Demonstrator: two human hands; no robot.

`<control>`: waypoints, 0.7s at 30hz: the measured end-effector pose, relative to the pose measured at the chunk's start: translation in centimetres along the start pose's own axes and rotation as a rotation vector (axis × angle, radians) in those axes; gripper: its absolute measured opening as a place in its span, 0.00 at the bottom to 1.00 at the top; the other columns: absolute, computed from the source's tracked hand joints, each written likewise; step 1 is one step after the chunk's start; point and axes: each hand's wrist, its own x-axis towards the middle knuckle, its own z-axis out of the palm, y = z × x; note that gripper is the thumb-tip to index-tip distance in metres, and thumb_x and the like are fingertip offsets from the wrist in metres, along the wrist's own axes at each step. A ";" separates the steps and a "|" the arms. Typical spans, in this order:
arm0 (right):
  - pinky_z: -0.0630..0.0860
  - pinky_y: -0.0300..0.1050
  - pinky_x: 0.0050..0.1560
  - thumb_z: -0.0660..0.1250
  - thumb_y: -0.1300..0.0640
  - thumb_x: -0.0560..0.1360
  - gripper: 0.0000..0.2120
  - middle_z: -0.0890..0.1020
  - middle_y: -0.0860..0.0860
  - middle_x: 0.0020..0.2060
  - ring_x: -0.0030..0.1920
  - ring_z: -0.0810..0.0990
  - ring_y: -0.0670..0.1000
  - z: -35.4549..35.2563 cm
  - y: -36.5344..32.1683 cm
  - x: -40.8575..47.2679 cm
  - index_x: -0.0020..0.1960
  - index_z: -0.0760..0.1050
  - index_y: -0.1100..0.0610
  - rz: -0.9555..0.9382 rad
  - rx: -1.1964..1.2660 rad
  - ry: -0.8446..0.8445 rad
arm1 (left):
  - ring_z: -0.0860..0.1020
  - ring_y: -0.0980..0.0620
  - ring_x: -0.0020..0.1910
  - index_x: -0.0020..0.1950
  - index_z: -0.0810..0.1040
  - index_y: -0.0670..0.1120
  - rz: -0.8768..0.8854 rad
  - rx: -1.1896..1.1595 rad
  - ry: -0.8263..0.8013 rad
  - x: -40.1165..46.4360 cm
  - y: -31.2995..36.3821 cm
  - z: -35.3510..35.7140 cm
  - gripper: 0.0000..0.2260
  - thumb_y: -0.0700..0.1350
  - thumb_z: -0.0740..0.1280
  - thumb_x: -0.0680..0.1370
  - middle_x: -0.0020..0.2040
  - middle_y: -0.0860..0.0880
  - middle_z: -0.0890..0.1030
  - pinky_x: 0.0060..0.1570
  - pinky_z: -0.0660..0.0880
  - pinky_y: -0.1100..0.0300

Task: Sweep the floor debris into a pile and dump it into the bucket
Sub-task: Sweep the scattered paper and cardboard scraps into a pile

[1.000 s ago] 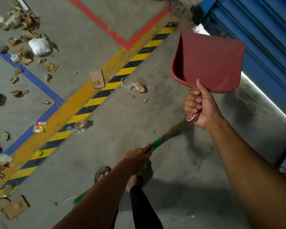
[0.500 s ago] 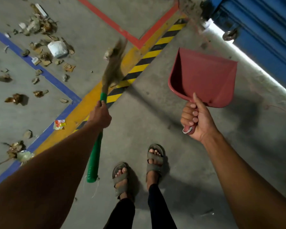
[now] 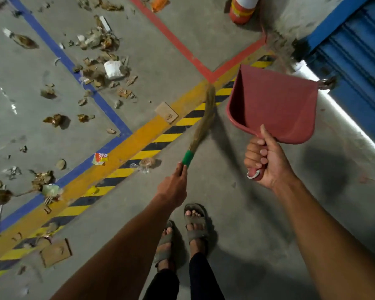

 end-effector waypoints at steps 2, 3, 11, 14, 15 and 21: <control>0.57 0.35 0.18 0.62 0.39 0.83 0.22 0.61 0.44 0.22 0.18 0.59 0.44 0.3 0.2 0.8 0.35 0.66 0.50 0.016 -0.026 0.003 | 0.78 0.35 0.63 0.85 0.49 0.44 -0.045 0.035 -0.036 1.3 -1.6 -0.5 0.34 0.38 0.60 0.81 0.85 0.44 0.50 0.58 0.80 0.42; 0.57 0.35 0.18 0.62 0.39 0.83 0.22 0.61 0.43 0.22 0.18 0.59 0.44 0.4 0.4 1.4 0.35 0.66 0.50 0.025 -0.038 0.000 | 0.76 0.34 0.67 0.85 0.51 0.43 -0.085 0.041 -0.038 2.1 -2.8 -1.0 0.33 0.39 0.61 0.81 0.84 0.43 0.53 0.62 0.77 0.40; 0.59 0.36 0.17 0.62 0.40 0.83 0.22 0.61 0.43 0.22 0.18 0.59 0.44 1.5 2.3 5.1 0.35 0.66 0.50 0.095 -0.070 -0.030 | 0.77 0.30 0.60 0.75 0.64 0.35 -0.481 -0.035 0.180 6.1 -13.9 -10.7 0.26 0.36 0.66 0.79 0.72 0.37 0.67 0.57 0.76 0.40; 0.58 0.36 0.17 0.61 0.40 0.83 0.22 0.61 0.43 0.22 0.17 0.59 0.44 2.6 2.1 6.1 0.35 0.66 0.50 0.133 -0.076 -0.065 | 0.77 0.29 0.59 0.82 0.55 0.37 -0.426 -0.007 0.231 5.0 -13.8 -12.5 0.32 0.35 0.63 0.79 0.81 0.38 0.57 0.54 0.77 0.40; 0.58 0.35 0.17 0.61 0.40 0.83 0.22 0.61 0.43 0.22 0.17 0.59 0.43 3.2 2.0 6.4 0.35 0.66 0.50 0.142 -0.083 -0.079 | 0.77 0.30 0.59 0.83 0.51 0.38 -0.382 0.008 0.234 4.6 -13.2 -12.6 0.34 0.34 0.62 0.80 0.84 0.40 0.52 0.51 0.76 0.42; 0.58 0.36 0.17 0.62 0.40 0.82 0.22 0.61 0.43 0.22 0.17 0.58 0.43 6.8 0.6 8.6 0.34 0.66 0.50 0.179 -0.146 -0.119 | 0.81 0.33 0.51 0.85 0.44 0.45 -0.140 0.052 0.173 4.3 -7.4 -8.6 0.36 0.39 0.60 0.82 0.85 0.47 0.39 0.44 0.80 0.43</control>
